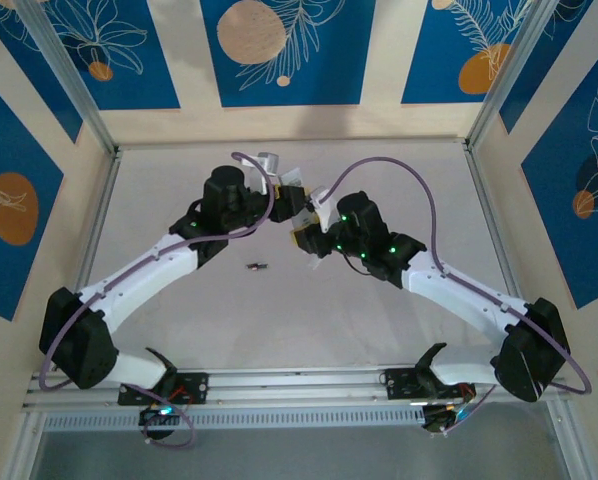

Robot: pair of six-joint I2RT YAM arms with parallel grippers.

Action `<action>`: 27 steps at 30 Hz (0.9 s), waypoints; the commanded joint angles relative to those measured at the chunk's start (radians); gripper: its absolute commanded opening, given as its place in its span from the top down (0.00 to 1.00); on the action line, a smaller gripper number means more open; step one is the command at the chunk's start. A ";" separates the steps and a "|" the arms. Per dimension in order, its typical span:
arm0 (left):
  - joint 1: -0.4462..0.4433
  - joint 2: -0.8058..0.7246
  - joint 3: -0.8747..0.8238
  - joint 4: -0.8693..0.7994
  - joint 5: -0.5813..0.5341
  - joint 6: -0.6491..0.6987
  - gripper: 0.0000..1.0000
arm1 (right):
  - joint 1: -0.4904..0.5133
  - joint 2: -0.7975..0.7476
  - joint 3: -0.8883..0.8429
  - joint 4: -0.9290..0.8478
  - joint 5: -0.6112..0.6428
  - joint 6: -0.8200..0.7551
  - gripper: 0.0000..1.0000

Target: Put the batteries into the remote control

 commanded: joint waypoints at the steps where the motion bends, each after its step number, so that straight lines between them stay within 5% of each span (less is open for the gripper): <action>1: -0.008 -0.103 -0.012 -0.073 -0.158 0.111 0.13 | -0.068 0.037 0.036 -0.221 0.079 0.266 0.74; 4: -0.007 -0.166 -0.023 -0.181 -0.305 0.223 0.05 | -0.110 0.134 0.078 -0.463 0.141 0.353 0.74; 8: -0.006 -0.218 -0.056 -0.240 -0.316 0.319 0.00 | -0.130 0.250 0.077 -0.602 0.174 0.380 0.74; 19: -0.007 -0.242 -0.131 -0.231 -0.290 0.268 0.00 | -0.118 0.460 0.078 -0.607 0.177 0.403 0.58; 27: -0.004 -0.226 -0.118 -0.364 -0.250 0.386 0.00 | -0.118 0.453 0.088 -0.582 0.174 0.383 0.35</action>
